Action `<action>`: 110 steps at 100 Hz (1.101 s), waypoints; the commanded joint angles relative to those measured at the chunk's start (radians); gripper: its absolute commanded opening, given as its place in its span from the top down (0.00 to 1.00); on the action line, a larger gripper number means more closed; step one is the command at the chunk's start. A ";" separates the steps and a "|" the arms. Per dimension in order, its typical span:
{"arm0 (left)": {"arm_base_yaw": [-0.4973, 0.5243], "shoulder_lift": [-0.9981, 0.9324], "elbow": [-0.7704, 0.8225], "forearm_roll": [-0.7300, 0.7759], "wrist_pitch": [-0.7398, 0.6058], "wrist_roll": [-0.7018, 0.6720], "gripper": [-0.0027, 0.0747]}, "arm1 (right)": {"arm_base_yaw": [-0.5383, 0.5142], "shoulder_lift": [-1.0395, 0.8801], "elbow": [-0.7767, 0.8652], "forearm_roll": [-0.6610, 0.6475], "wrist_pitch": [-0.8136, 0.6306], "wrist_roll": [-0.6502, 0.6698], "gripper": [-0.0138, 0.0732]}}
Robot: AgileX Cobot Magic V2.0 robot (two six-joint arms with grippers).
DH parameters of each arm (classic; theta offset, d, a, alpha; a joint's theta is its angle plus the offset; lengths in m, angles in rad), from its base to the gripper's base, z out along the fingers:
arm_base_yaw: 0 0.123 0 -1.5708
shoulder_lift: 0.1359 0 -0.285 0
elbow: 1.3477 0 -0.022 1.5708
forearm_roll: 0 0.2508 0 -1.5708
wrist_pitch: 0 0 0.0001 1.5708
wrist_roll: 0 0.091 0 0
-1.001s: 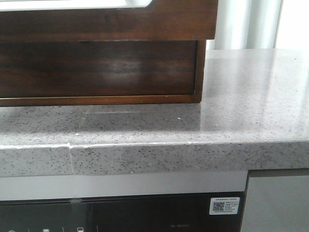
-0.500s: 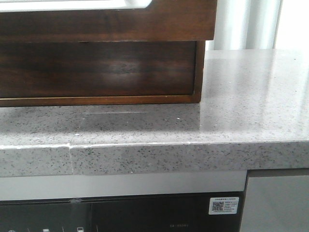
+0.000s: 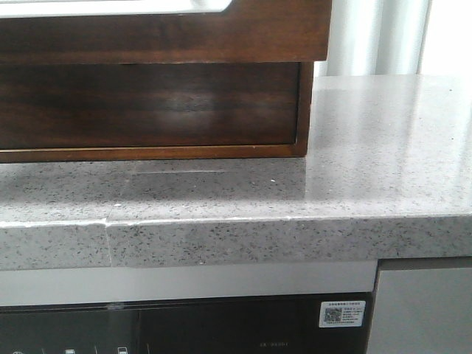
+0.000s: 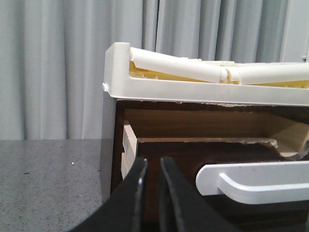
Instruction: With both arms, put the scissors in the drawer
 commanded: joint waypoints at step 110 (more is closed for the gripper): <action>0.007 -0.034 0.025 -0.194 0.019 0.029 0.96 | -0.004 -0.018 0.052 0.010 -0.072 -0.003 0.96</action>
